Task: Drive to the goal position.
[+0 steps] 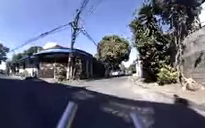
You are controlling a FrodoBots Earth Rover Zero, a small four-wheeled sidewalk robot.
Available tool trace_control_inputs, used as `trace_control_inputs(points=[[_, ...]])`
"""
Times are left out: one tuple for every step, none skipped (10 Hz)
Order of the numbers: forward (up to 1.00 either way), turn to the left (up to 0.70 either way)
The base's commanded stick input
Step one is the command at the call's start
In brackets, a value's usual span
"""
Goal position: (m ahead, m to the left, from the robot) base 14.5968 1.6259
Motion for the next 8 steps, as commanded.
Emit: trace_control_inputs(points=[[1.00, 0.02], [1.00, 0.00], [1.00, 0.00], [1.00, 0.03], [1.00, 0.07], [1.00, -0.04], [1.00, -0.40], [1.00, -0.40]])
